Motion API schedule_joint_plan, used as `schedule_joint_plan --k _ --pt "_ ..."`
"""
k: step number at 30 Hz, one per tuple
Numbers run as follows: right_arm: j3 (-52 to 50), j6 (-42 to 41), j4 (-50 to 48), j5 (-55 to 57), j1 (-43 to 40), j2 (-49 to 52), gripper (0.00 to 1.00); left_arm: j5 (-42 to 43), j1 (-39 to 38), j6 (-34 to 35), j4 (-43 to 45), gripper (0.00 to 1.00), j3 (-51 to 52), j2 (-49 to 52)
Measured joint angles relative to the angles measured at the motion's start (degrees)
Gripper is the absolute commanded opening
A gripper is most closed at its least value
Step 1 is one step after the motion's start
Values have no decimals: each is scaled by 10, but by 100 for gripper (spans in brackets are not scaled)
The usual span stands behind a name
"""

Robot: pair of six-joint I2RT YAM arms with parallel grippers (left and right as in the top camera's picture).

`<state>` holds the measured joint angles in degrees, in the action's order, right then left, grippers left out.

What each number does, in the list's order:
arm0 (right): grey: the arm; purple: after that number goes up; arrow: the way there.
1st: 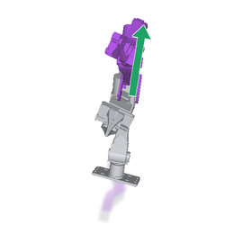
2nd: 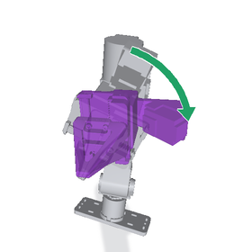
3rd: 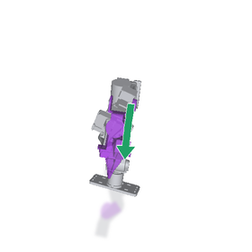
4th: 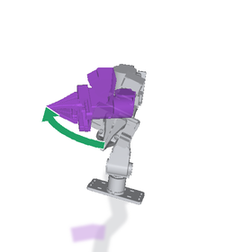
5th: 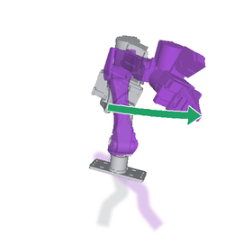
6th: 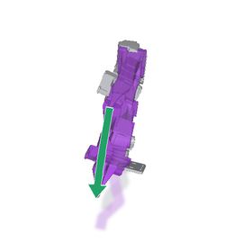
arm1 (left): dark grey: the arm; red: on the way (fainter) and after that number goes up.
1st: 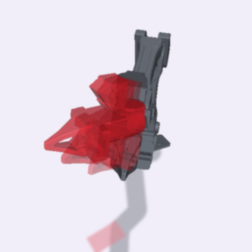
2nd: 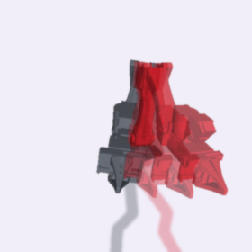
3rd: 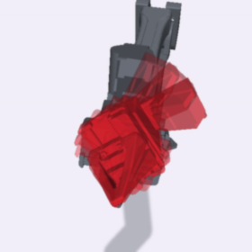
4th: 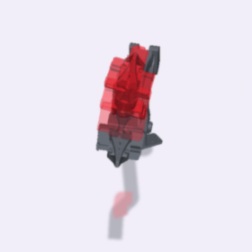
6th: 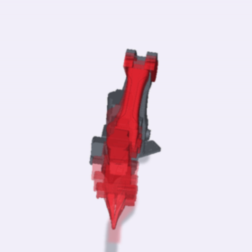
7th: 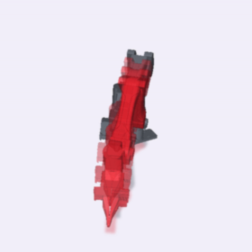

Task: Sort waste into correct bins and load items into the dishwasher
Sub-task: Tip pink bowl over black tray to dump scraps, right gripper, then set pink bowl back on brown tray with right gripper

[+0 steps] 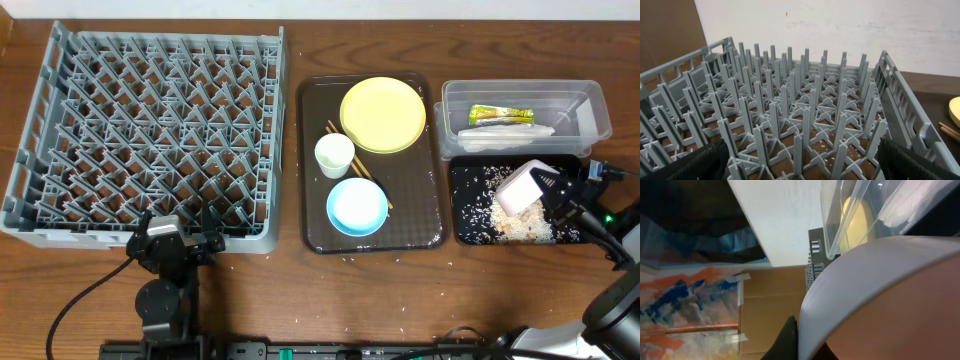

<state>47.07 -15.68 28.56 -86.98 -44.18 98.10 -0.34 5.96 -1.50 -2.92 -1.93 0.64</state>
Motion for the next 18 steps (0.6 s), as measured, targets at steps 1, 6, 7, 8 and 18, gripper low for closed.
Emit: schedule_joint_plan --k 1,6,7,8,18 --pt "0 2 0 1 2 0 1 0 0 0 0 96 0 0" --pt "0 6 2 50 65 -45 1 0 0 0 0 96 0 0" --pt "0 6 4 63 78 -60 1 0 0 0 0 96 0 0" --pt "0 5 3 76 92 -75 1 0 0 0 0 96 0 0" --pt "63 -32 59 339 427 -239 1 0 0 0 0 96 0 0"
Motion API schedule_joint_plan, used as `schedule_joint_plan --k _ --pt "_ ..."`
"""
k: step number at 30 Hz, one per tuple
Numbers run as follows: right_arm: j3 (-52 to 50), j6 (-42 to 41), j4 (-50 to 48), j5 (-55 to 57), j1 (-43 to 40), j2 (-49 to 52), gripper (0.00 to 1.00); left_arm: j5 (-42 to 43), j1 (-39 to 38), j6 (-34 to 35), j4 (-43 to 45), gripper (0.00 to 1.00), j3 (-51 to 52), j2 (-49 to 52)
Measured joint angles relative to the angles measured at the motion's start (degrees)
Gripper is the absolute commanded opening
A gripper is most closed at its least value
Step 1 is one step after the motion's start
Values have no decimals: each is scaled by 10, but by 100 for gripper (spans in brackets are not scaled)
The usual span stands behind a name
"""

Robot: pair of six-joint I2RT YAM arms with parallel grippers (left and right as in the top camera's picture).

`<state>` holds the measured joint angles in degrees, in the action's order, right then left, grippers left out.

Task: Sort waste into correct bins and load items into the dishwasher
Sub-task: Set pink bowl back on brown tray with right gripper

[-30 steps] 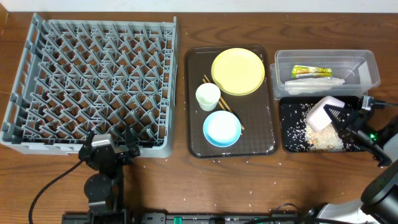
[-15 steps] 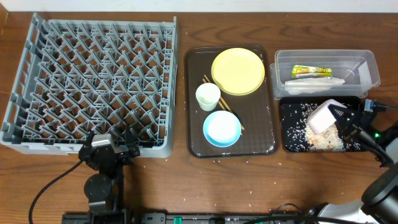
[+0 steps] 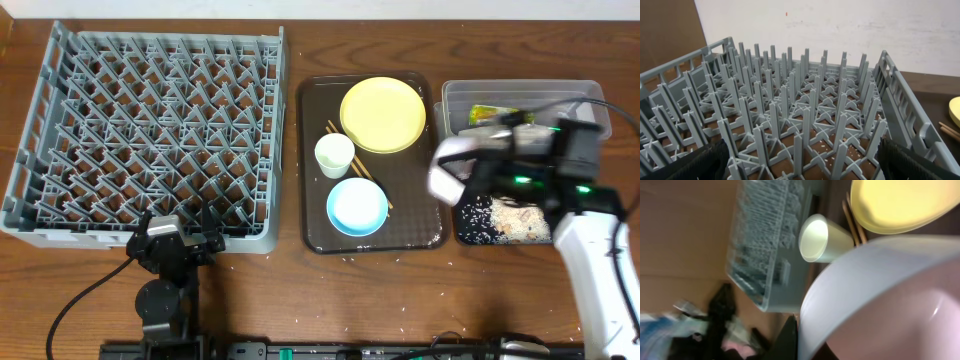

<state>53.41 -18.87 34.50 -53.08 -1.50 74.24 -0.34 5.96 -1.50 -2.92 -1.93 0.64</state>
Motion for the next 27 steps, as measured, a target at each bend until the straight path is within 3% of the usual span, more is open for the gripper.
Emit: schedule_joint_plan --k 5,8,20,24,27 --pt "6 -15 31 228 187 12 1 0 0 0 0 96 0 0" --pt "6 -19 32 331 241 37 1 0 0 0 0 96 0 0" --pt "6 -22 30 440 266 167 2 0 0 0 0 96 0 0" --pt "6 -22 31 442 266 176 25 0 0 0 0 96 0 0" --pt "6 -22 30 441 266 176 31 0 0 0 0 96 0 0"
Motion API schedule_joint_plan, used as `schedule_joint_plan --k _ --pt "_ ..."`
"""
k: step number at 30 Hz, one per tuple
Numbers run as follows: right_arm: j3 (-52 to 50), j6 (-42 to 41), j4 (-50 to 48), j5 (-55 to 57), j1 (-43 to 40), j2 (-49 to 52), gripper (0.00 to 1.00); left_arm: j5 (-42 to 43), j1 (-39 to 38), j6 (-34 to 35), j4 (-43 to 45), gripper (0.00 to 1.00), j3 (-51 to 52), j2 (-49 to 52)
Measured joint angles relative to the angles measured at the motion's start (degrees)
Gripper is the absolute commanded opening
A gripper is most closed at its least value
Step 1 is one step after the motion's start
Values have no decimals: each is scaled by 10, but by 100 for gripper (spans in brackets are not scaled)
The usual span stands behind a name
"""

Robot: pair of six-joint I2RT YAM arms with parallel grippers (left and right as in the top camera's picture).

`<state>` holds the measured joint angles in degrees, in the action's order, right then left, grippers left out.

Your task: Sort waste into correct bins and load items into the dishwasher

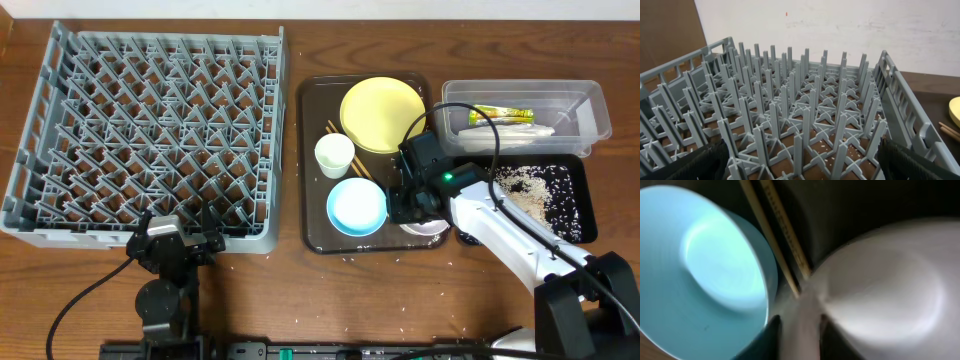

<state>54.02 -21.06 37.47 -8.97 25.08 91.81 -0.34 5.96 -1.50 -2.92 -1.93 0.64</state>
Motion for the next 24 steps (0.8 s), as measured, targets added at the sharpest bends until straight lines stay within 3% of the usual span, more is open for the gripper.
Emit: schedule_joint_plan --k 7,11,16,24 --pt "44 0 32 -11 0 2 35 0 0 0 0 96 0 0" --pt "109 1 49 -15 0 4 49 0 0 0 0 96 0 0" --pt "199 0 30 -2 0 13 56 0 0 0 0 96 0 0" --pt "453 0 145 12 11 220 56 0 0 0 0 96 0 0"
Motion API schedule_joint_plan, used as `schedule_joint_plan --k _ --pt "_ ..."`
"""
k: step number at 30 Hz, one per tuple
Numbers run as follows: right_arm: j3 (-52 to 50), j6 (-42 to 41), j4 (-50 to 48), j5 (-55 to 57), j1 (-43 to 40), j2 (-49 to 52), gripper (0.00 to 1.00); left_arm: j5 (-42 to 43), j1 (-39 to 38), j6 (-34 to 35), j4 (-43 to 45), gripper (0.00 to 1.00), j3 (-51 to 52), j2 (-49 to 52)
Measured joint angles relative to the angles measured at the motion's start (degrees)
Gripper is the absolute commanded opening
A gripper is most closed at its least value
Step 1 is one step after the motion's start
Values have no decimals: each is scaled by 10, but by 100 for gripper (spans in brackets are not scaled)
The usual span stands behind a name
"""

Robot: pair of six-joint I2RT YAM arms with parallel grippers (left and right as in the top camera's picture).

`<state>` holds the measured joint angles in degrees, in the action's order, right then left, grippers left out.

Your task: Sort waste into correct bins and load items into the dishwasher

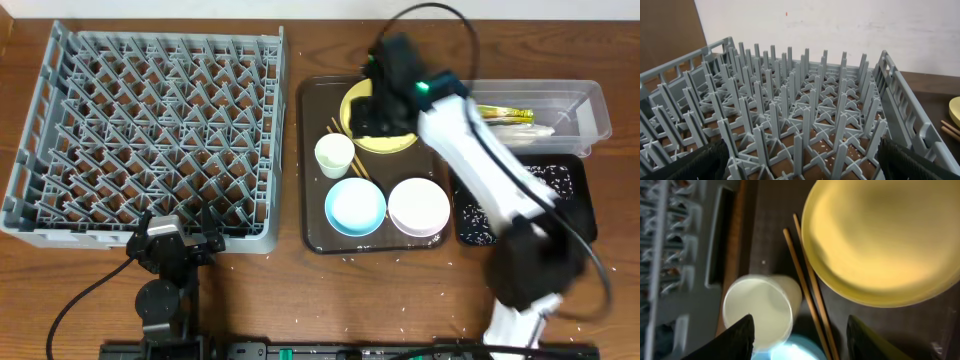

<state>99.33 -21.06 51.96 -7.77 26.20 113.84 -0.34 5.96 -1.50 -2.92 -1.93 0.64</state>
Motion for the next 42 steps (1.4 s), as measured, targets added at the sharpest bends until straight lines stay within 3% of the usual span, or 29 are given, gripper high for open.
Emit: schedule_joint_plan --k 5,14,25,32,36,42 --pt "48 0 35 0 21 90 50 0 0 0 0 96 0 0" --pt "53 -2 68 3 42 123 1 0 0 0 0 96 0 0" --pt "56 -2 71 9 39 127 1 0 0 5 5 96 1 0" --pt "56 11 67 -39 -19 38 1 48 0 74 5 96 0 7" --pt "62 23 58 -79 -63 -14 1 94 0 137 -4 96 -42 66" --pt "67 33 56 -130 -92 -25 1 186 0 206 1 96 -187 251"
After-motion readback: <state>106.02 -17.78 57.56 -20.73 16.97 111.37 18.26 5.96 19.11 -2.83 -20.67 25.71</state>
